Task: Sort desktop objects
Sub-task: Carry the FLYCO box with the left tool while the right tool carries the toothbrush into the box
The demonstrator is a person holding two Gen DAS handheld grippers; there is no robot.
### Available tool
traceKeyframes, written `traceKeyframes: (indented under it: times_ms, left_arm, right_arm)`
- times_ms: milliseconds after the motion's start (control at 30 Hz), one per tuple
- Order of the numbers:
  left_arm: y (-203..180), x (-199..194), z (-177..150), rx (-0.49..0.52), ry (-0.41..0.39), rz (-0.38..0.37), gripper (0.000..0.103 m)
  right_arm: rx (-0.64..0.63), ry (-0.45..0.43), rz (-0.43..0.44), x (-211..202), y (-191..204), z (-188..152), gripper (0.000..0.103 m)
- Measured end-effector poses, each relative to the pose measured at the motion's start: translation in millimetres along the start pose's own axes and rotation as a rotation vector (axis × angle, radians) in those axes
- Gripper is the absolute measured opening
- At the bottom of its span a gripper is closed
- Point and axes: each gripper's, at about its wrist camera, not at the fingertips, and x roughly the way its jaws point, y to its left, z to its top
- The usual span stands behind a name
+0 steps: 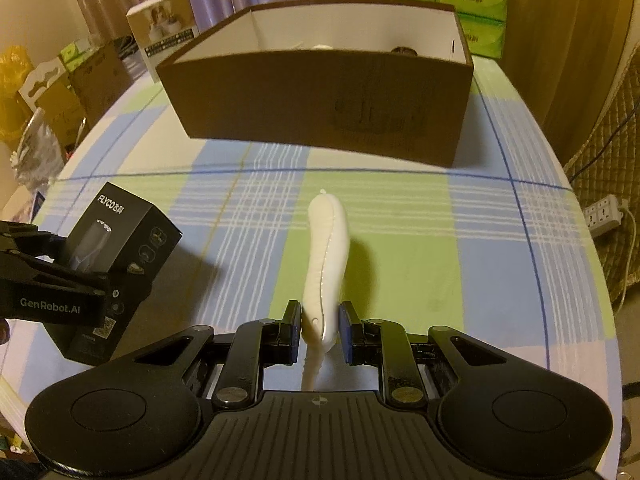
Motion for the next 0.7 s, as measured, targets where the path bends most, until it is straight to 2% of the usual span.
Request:
traceKeyframes:
  times_ms: [700]
  left_arm:
    - [4.4, -29.7, 42.0, -0.008, -0.149, -0.011, 0.077]
  right_arm:
    - [0.002, -0.097, 0.026, -21.4, -1.0, 49.2, 0.017]
